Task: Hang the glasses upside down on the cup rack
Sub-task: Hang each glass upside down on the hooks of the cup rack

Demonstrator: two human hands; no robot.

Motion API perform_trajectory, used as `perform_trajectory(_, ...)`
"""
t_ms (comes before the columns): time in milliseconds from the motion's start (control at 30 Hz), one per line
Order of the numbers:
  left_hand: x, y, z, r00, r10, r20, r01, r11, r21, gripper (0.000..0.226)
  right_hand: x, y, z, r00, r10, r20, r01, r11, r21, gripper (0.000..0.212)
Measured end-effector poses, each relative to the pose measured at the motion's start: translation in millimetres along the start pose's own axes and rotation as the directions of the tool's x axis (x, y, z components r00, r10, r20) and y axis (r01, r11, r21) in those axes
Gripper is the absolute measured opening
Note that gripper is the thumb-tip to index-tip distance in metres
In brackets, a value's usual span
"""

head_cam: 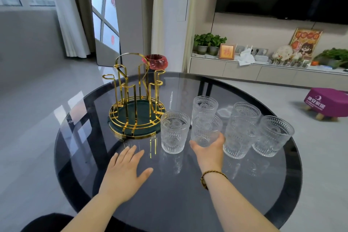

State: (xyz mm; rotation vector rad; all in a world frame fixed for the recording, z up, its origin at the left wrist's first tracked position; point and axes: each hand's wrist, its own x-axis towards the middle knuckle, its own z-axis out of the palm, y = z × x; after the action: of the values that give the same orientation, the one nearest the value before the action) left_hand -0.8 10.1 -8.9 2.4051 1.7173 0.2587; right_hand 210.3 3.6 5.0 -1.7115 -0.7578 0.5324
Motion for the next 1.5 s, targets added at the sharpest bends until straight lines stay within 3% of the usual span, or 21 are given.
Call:
perform_trajectory(267, -2.6, -1.8, -2.8, 0.999, -0.002, 0.047, 0.004, 0.999, -0.038, 0.061, -7.8, 5.6, -9.9, 0.997, -0.061, 0.054, 0.06, 0.998, 0.024, 0.085)
perform_trajectory(400, -3.8, -3.2, -10.5, 0.999, 0.006, 0.036, 0.0, 0.987, -0.158, 0.061, -14.5, 0.0, -21.2, 0.991, -0.123, 0.056, 0.121, 0.992, 0.035, 0.086)
perform_trajectory(500, -1.2, -4.7, -27.4, 0.996, -0.011, -0.089, -0.018, 0.946, -0.324, 0.059, -19.2, -16.4, -30.4, 0.973, -0.227, 0.042, 0.225, 0.973, 0.044, 0.082)
perform_trajectory(633, 18.1, -3.5, -66.2, 0.946, -0.028, -0.322, -0.096, 0.928, -0.361, 0.056, -15.9, -57.2, -39.0, 0.887, -0.448, 0.108, 0.451, 0.893, -0.001, 0.072)
perform_trajectory(800, 49.4, 5.4, -111.3, 0.84, 0.034, -0.541, -0.241, 0.918, -0.316, 0.057, 14.0, -122.6, -48.6, 0.868, -0.429, 0.249, 0.462, 0.882, -0.094, 0.078)
perform_trajectory(900, 73.4, 8.5, -124.5, 0.858, 0.105, -0.503, -0.237, 0.95, -0.205, 0.064, 38.1, -156.7, -54.5, 0.864, -0.401, 0.304, 0.478, 0.844, -0.244, 0.086)
perform_trajectory(1067, 97.9, 2.4, -125.2, 0.926, 0.176, -0.335, -0.19, 0.982, -0.009, 0.056, 67.1, -194.7, -45.8, 0.846, -0.415, 0.334, 0.519, 0.782, -0.344, 0.074)
perform_trajectory(1167, 100.7, -3.7, -127.9, 0.915, 0.166, -0.368, -0.183, 0.983, -0.01, 0.043, 78.9, -209.1, -33.1, 0.831, -0.418, 0.366, 0.541, 0.757, -0.366, 0.071)
perform_trajectory(1500, 90.2, -32.7, -141.8, 0.924, 0.22, -0.314, -0.224, 0.974, 0.025, 0.042, 97.3, -224.3, 3.7, 0.749, -0.4, 0.528, 0.618, 0.709, -0.34, 0.07)
